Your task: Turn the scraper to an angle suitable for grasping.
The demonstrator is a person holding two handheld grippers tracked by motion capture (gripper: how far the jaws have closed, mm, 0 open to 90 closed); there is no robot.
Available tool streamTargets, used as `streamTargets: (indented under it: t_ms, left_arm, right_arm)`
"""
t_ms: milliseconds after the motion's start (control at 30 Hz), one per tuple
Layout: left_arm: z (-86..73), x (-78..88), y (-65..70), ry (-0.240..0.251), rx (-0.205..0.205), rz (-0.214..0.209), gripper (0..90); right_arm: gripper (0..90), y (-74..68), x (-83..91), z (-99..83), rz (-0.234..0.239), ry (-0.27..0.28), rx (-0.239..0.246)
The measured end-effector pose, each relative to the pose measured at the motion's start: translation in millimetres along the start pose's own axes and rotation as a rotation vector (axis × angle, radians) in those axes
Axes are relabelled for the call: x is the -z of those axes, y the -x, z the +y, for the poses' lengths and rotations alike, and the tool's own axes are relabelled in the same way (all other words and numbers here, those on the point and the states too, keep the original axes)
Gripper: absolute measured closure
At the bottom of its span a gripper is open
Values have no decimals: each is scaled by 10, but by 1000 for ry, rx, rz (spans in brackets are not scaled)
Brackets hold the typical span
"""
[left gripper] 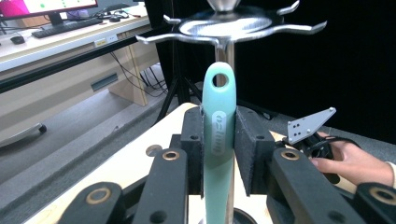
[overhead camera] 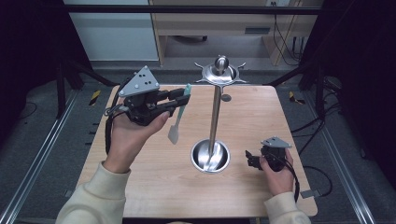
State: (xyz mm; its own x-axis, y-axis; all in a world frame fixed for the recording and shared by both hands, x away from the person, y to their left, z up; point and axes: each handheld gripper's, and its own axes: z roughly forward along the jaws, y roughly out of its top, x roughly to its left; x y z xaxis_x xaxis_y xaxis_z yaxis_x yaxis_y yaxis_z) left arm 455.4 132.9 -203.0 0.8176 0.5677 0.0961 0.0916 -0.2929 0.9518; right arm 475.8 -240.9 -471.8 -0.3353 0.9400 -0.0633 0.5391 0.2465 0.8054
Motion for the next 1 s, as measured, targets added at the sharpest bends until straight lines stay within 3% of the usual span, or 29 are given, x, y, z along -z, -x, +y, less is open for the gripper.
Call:
streamTargets:
  t_ms: [267,367,467,733,1000]
  left_arm:
    - [125,-2,27,6,-19,0,742]
    - [125,-16,14,0,4,8,741]
    - [118,-34,-3,6,26,-15,741]
    - [122,-60,3,-6,11,0,741]
    - [109,-100,-9,-5,23,-9,741]
  right_arm:
    - [91,-12,-5,3,9,-5,5]
    - [93,-9,-2,6,12,-2,8]
    - [93,-12,-6,5,11,-5,8]
    - [93,-16,-11,6,15,-7,17]
    - [93,-13,-8,5,15,-4,21]
